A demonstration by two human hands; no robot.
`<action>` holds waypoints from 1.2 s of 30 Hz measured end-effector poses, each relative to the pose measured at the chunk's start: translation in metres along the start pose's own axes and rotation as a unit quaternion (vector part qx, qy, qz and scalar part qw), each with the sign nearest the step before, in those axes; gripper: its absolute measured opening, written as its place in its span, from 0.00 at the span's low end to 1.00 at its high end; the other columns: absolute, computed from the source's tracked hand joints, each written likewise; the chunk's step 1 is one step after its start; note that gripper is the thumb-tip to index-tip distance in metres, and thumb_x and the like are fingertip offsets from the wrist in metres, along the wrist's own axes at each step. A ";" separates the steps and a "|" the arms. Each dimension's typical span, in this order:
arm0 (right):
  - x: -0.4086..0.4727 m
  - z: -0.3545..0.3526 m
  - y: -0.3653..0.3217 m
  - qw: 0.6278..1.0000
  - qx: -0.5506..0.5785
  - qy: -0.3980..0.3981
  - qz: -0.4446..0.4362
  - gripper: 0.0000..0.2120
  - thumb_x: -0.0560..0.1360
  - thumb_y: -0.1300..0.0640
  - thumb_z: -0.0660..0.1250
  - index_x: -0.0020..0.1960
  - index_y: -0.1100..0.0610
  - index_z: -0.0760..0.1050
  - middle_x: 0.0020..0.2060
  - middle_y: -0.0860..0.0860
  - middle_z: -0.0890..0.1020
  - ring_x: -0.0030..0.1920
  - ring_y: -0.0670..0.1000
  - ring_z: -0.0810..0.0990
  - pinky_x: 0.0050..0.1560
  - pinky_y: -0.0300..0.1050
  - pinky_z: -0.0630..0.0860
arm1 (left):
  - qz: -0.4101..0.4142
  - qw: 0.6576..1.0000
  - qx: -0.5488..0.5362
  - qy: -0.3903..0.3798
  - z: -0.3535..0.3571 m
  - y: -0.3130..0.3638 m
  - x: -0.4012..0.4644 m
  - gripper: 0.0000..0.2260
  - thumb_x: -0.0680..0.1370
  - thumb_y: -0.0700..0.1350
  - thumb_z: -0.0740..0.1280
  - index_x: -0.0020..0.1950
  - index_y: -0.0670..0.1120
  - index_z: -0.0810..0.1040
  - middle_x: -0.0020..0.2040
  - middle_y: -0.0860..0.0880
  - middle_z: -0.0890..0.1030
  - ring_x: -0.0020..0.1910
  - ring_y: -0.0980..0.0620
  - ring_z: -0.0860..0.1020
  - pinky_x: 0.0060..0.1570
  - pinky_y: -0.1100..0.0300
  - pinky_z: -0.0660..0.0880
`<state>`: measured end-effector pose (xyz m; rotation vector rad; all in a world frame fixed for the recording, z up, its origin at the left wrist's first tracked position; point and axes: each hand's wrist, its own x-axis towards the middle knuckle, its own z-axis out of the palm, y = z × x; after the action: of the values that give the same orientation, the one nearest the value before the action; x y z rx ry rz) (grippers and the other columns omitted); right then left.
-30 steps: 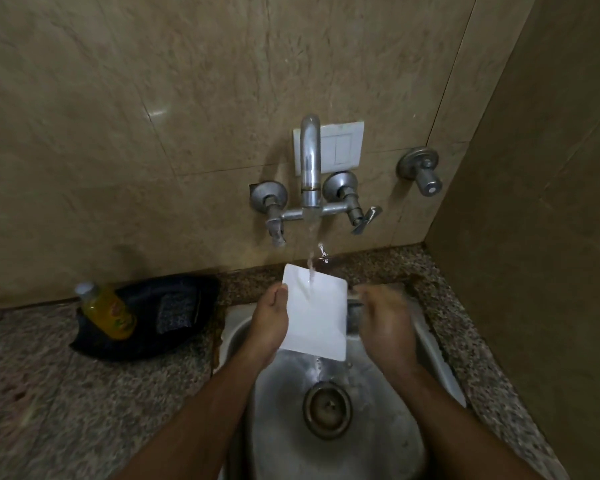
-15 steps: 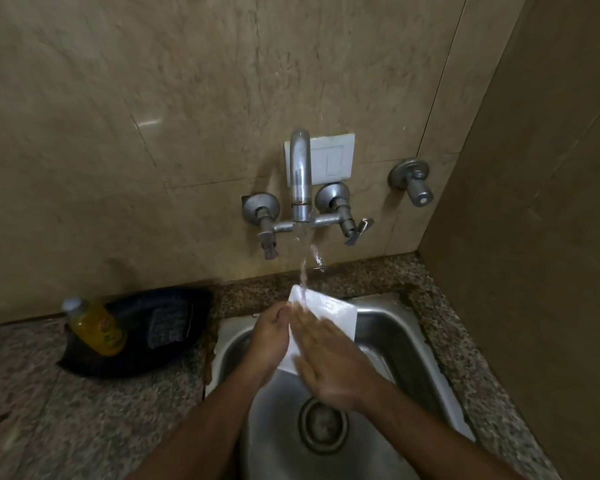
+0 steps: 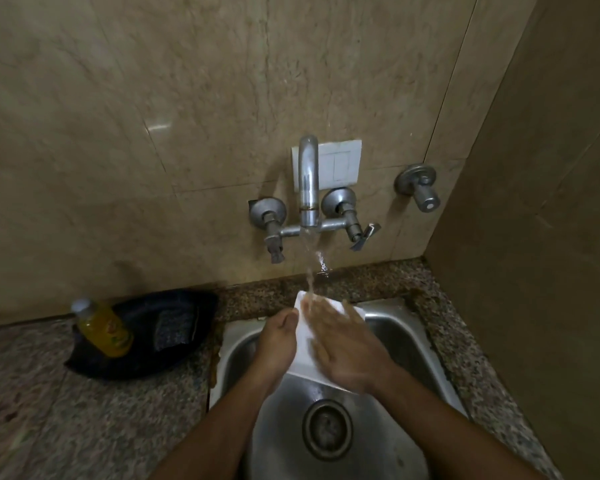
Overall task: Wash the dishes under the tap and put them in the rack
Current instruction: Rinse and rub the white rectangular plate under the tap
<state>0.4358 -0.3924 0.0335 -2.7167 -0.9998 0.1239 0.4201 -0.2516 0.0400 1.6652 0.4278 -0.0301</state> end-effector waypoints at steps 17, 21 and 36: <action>-0.006 0.001 -0.009 0.997 0.077 0.002 -0.004 0.34 0.82 0.47 0.51 0.80 0.56 0.38 0.79 0.49 0.38 0.78 0.46 0.36 0.78 0.45 0.38 | 0.008 0.999 0.041 0.007 -0.002 0.002 0.001 0.13 0.83 0.42 0.59 0.45 0.48 0.82 0.43 0.51 0.84 0.44 0.56 0.81 0.47 0.63 0.74; -0.005 0.004 -0.009 0.998 0.054 0.010 -0.019 0.32 0.82 0.47 0.50 0.81 0.55 0.40 0.79 0.48 0.40 0.78 0.45 0.38 0.78 0.47 0.41 | 0.008 0.999 0.052 0.005 -0.008 0.003 0.004 0.14 0.83 0.43 0.58 0.46 0.47 0.82 0.44 0.47 0.85 0.46 0.49 0.82 0.50 0.54 0.76; -0.011 0.018 -0.008 0.999 0.043 0.024 -0.004 0.32 0.83 0.44 0.47 0.80 0.53 0.38 0.78 0.47 0.37 0.77 0.44 0.34 0.78 0.46 0.40 | 0.031 0.990 0.128 0.051 -0.014 -0.001 0.001 0.13 0.84 0.44 0.57 0.49 0.44 0.80 0.45 0.48 0.82 0.45 0.52 0.79 0.46 0.59 0.72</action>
<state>0.4192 -0.3903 0.0185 -2.6261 -0.9682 0.0986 0.4180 -0.2373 0.0409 1.9388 0.4650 0.0490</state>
